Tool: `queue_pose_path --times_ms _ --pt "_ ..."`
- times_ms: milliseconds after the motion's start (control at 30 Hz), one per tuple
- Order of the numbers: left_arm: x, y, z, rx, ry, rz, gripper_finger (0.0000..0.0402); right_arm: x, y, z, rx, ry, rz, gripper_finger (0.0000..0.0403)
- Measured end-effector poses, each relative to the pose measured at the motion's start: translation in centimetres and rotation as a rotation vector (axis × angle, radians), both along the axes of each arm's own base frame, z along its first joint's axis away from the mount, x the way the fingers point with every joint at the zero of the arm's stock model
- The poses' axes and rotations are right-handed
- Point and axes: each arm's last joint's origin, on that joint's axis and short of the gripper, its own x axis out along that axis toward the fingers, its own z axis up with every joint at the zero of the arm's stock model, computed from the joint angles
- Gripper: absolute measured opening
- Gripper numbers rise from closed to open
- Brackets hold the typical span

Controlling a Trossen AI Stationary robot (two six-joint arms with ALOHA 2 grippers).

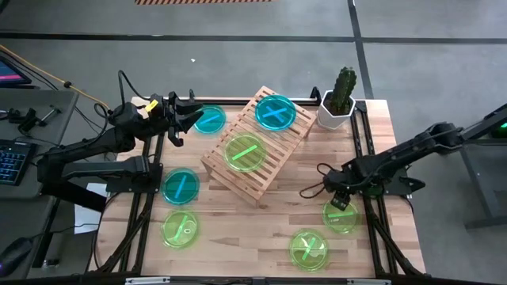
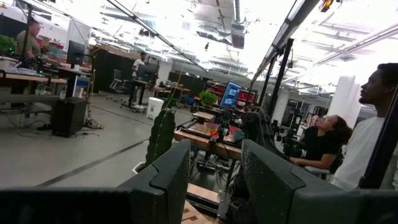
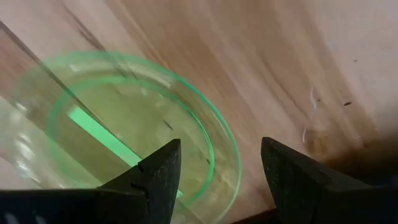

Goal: Place and stack plates onto a shelf
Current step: Stack the green plate on top of the green plate on the shelf

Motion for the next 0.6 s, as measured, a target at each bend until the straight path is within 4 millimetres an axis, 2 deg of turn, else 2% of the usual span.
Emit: queue_pose_path --times_ms 133,600 --pt "0.0 0.0 0.0 0.0 0.0 0.0 0.0133 0.3 0.1 -0.7 -0.008 0.051 0.056 0.0204" --pt "0.0 0.0 0.0 0.002 0.001 -0.012 0.0133 0.7 0.3 -2.0 0.0 0.136 0.086 0.0204"
